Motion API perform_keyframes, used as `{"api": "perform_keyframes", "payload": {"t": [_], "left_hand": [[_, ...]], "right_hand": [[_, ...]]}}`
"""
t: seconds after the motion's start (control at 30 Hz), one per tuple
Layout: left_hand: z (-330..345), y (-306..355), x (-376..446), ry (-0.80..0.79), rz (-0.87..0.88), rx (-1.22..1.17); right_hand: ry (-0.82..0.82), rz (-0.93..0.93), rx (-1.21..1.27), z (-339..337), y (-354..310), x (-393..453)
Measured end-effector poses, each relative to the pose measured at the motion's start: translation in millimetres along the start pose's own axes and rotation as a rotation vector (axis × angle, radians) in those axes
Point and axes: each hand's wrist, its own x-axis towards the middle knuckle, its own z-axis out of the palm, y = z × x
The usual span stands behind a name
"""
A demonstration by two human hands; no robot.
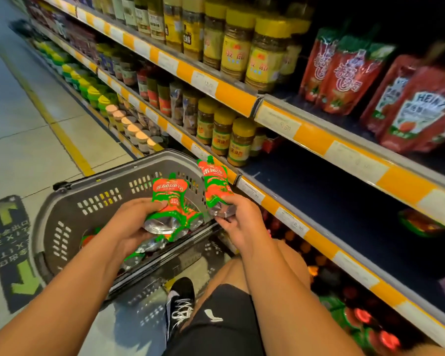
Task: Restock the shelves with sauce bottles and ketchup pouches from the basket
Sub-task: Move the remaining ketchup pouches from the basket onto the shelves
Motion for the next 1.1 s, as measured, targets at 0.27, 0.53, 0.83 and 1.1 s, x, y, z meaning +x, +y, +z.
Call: {"api": "perform_keyframes", "payload": {"t": [0.27, 0.53, 0.83, 1.1], "left_hand": [[79.8, 15.2, -27.1, -0.111, 0.021, 0.008], [189.3, 17.7, -53.6, -0.314, 0.056, 0.143], [318.0, -18.0, -62.6, -0.506, 0.035, 0.308], [376.8, -37.2, -39.2, -0.502, 0.061, 0.403]], "right_hand": [[0.022, -0.095, 0.246, -60.5, -41.9, -50.9], [0.184, -0.257, 0.282, -162.5, -81.1, -102.5], [0.365, -0.317, 0.344, -249.8, -101.4, -138.1], [0.517, -0.337, 0.285, -288.9, -111.6, -141.5]]}}
